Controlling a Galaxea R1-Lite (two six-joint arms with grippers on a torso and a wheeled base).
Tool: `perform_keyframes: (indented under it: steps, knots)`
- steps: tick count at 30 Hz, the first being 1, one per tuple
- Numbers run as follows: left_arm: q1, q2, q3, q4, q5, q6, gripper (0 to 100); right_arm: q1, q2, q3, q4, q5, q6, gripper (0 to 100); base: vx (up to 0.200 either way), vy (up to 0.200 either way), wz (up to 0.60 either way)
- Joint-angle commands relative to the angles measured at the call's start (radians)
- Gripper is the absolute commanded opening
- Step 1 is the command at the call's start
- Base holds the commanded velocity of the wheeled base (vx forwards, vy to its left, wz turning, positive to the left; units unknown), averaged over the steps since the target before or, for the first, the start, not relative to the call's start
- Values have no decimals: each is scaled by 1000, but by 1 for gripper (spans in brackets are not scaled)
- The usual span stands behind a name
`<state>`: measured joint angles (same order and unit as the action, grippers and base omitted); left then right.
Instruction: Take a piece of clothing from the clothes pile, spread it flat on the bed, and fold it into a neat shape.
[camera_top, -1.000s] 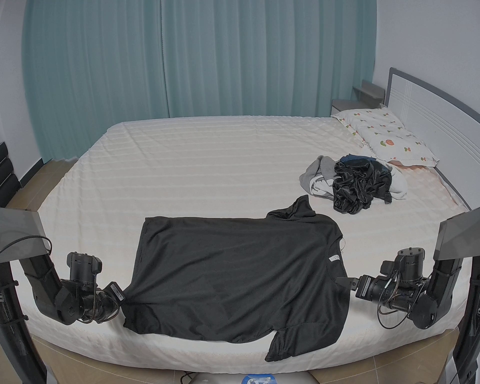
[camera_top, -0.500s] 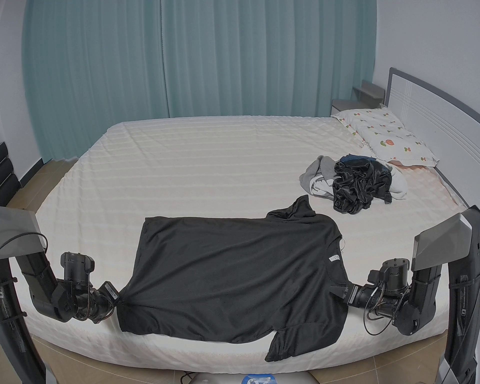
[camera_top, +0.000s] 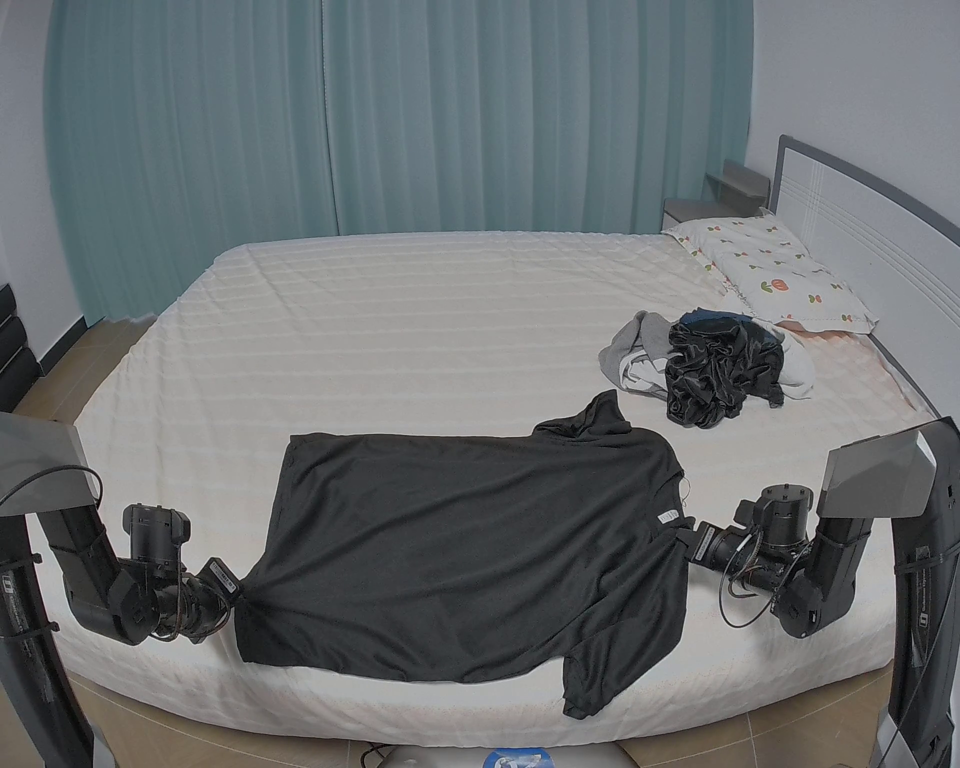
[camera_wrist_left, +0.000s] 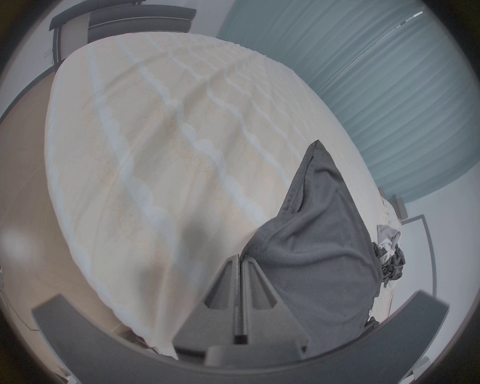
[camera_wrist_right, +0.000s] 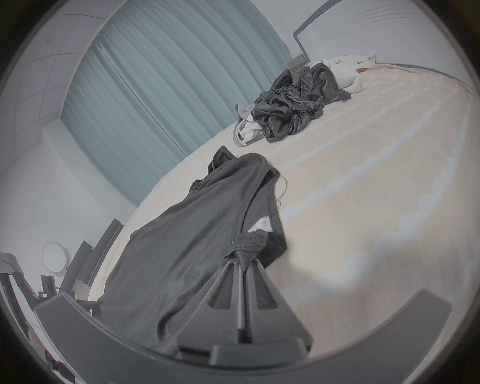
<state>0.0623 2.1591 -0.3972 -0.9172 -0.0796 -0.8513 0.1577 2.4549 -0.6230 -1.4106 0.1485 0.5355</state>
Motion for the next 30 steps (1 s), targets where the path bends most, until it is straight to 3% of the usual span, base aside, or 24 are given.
perform_keyframes:
  steps: [1,5,6,12,19,25,30]
  knots:
    - [1,16,-5,-28,0,-20,0,-1,26,-70,13,0,0,0,0,0,0]
    - [1,47,-14,-61,1,-35,0,-3,55,-130,16,0,0,0,0,0,0]
    - [1,50,-14,-68,3,-35,0,-3,59,-136,16,0,1,100,0,0,0]
    - [1,51,-14,-78,4,-37,0,-20,58,-100,-1,14,-3,100,0,0,0]
    - [1,53,-15,-78,4,-35,0,-76,-8,51,-57,103,3,100,0,0,0]
    - [2,53,-15,-78,6,-35,0,-59,-10,181,-139,210,-8,100,0,0,0]
    - [1,53,-15,-78,6,-35,0,-3,19,178,-129,214,-11,100,0,0,0]
